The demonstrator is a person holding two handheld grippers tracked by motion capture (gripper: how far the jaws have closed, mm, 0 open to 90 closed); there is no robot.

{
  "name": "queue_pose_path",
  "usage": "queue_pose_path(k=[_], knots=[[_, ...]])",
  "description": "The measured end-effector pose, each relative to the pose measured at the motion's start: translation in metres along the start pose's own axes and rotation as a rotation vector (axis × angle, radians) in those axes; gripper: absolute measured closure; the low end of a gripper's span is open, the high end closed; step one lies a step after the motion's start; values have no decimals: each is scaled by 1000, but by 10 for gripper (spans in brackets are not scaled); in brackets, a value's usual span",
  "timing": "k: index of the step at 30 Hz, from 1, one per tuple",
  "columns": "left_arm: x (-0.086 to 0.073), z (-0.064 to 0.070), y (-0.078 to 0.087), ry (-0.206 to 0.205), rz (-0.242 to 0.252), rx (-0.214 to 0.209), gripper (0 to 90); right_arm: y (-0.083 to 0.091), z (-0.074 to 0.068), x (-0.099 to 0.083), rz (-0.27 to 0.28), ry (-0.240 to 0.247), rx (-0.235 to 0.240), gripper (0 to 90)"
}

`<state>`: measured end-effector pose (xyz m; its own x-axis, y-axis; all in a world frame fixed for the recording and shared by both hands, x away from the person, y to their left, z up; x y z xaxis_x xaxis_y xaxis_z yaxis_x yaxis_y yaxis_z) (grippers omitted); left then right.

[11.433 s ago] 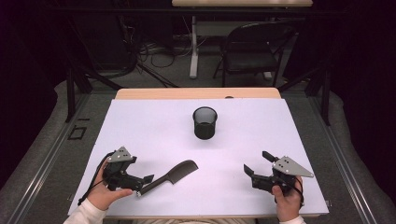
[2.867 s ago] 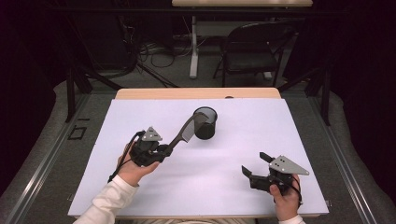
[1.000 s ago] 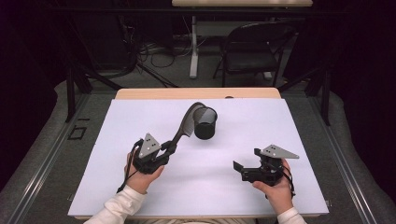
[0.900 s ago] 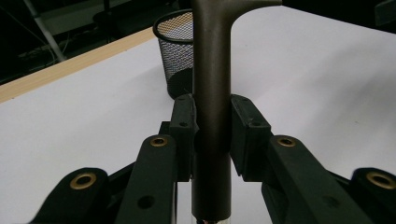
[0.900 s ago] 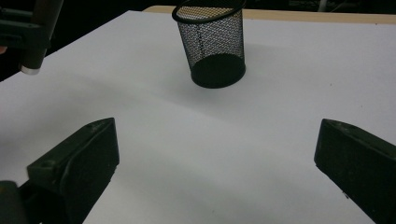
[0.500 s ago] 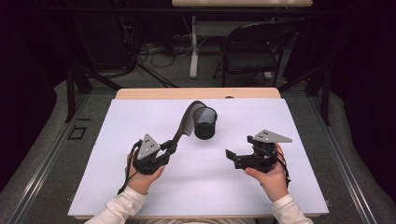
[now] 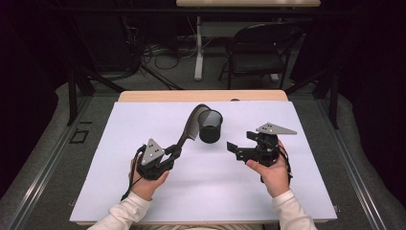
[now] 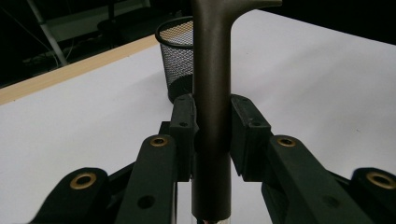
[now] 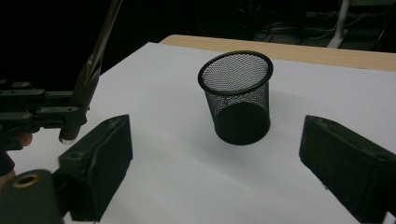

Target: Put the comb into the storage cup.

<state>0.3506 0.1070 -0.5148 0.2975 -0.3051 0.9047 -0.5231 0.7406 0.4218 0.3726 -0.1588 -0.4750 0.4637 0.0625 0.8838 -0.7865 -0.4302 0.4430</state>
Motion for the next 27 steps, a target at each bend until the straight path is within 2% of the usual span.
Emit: queue_pose_path(k=[1, 2, 6, 11, 15, 19, 20, 21, 23, 27], knots=[[0, 0, 0, 0, 0, 0, 726, 0, 0, 0, 0, 0, 0, 109], [-1, 0, -1, 0, -6, -4, 726, -2, 0, 4, -2, 16, -8, 148], [-1, 1, -2, -3, -7, -5, 726, -7, -6, 13, 0, 48, 0, 153], [-2, 2, -2, -1, -7, -11, 726, -11, -13, 23, 11, 58, 13, 156], [-2, 2, -2, 0, -3, -15, 726, -11, -18, 28, 22, 48, 32, 207], [-4, 3, -1, -4, -6, -18, 726, -9, -17, 26, 15, 37, 26, 235], [-4, 3, -1, -4, -5, -18, 726, -9, -18, 25, 25, 19, 32, 285], [-4, 3, -1, -3, -4, -18, 726, -9, -18, 25, 25, 19, 32, 285], [-4, 3, -1, -2, -3, -19, 726, -11, -21, 21, -6, 5, 64, 308], [-4, 3, 0, 2, 3, -20, 726, -14, -23, 18, -21, 2, 72, 302]])
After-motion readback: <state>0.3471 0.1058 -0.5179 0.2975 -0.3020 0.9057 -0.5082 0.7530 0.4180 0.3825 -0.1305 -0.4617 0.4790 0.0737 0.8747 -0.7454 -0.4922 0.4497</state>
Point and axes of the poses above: each handheld gripper's, and its own axes: y roughly backward along the jaws, x roughly out of its top, z roughly to its right, the point moved 6 cm from there along -y, roughly forward along the jaws, and after that the axes turned 12 degrees about -x, right-handed, at the moved point
